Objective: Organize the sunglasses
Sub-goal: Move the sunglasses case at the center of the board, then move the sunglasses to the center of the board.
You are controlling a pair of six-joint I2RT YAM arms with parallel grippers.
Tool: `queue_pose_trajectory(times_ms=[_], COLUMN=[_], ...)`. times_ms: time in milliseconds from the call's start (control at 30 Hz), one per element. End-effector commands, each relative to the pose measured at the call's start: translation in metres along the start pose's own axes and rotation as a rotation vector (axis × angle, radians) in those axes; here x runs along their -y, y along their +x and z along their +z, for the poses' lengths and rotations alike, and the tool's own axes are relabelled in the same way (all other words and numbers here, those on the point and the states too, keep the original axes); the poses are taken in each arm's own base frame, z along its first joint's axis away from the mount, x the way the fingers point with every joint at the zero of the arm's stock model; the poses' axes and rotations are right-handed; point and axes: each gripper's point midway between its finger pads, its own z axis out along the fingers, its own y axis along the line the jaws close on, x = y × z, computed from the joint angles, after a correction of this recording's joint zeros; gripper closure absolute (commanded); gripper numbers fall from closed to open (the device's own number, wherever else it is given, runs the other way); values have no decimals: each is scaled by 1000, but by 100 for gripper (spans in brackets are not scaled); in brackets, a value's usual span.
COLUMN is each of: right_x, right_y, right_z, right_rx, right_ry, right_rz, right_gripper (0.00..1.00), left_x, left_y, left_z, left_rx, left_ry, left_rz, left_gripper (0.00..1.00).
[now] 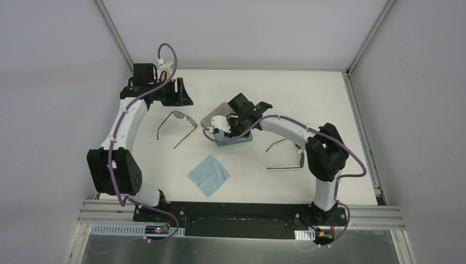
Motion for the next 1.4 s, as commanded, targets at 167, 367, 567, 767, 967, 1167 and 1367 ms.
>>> queue_pose_trajectory(times_ms=[167,367,567,767,967,1167,1367], right_x=[11,4,-54,-62,-85,-117,-125], right_y=[33,154,232,254,275,252,200], right_z=[-107,-151,-171,-178,-157,-141,-125], right_rx=[100,-2,-138,-128,-224,-199,-134], right_ry=[126,239,260,275,238,105,-8], right_rz=[346,852,1155,1241,1211,1185,1008], right_gripper=[72,73,72,77,81,82,80], left_x=[18,69,108,139,181,211,198], left_y=[-39,-41,-34,-31,-28,-30,-35], left_z=[-10,9,37,58,89,117,133], left_rx=[106,52,-12,-45,-54,-49,-35], left_ry=[61,135,200,255,248,178,91], left_rz=[89,271,402,456,373,244,183], left_gripper=[43,43,44,44,44,44,43])
